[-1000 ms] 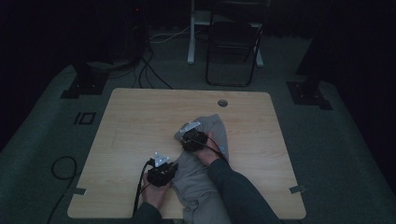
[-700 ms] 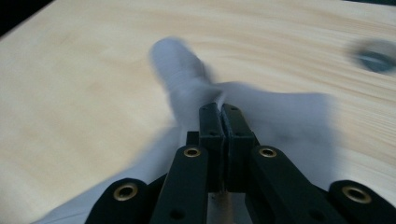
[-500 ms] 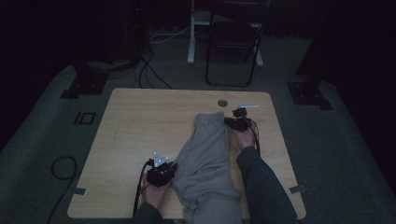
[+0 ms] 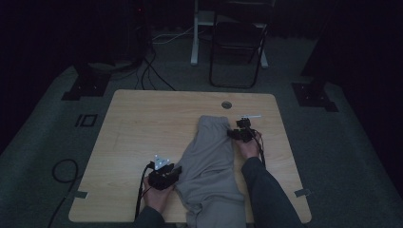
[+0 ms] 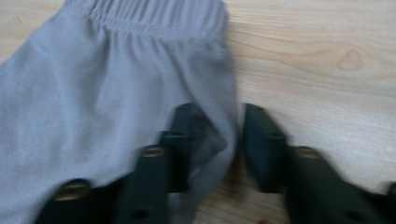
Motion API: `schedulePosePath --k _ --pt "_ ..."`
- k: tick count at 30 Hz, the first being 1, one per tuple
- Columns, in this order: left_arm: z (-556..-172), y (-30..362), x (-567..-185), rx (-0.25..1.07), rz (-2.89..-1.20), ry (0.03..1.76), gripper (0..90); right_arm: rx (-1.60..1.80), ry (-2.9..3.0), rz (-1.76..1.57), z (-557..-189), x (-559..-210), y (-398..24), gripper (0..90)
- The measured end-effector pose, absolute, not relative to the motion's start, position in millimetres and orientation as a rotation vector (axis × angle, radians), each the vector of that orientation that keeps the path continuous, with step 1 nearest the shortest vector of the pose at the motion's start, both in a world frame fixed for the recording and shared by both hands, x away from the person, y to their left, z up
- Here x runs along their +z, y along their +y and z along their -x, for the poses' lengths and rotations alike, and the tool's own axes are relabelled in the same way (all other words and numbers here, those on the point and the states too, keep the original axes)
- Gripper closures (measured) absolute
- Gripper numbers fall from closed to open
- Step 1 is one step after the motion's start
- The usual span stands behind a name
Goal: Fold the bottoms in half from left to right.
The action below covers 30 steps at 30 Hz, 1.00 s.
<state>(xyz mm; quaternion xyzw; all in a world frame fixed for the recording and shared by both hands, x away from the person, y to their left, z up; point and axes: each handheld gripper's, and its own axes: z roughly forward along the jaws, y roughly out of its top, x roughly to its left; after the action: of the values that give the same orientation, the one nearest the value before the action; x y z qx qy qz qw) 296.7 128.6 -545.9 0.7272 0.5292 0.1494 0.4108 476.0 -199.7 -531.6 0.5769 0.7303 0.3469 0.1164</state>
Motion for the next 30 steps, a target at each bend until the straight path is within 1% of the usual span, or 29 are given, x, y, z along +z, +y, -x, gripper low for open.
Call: schedulePosePath --k 2,3,5,8,14,15,20,30 --pt "-297 129 -546 0.379 -1.826 1.339 61.5 1.039 2.113 -1.728 -477 -534 -208 75.9" --pt "-297 129 -546 0.378 -1.819 1.343 61.6 1.034 2.106 -1.738 -477 -534 -210 77.5" --pt "-297 129 -546 0.378 -1.814 1.345 61.7 1.02 2.091 -1.749 -478 -532 -216 77.5" --pt "-297 130 -546 0.38 -1.813 1.343 60.8 1.025 2.059 -1.752 -477 -529 -221 72.3" --pt "-297 130 -546 0.381 -1.812 1.346 57.3 1.057 2.063 -1.706 -470 -521 -224 51.7" --pt "-297 130 -546 0.383 -1.812 1.345 57.1 1.07 2.086 -1.692 -469 -521 -225 49.4" --pt "-297 130 -546 0.384 -1.813 1.343 56.1 1.079 2.132 -1.655 -460 -522 -225 43.9" --pt "-297 129 -546 0.39 -1.819 1.34 55.3 1.063 2.155 -1.655 -451 -528 -227 38.9"
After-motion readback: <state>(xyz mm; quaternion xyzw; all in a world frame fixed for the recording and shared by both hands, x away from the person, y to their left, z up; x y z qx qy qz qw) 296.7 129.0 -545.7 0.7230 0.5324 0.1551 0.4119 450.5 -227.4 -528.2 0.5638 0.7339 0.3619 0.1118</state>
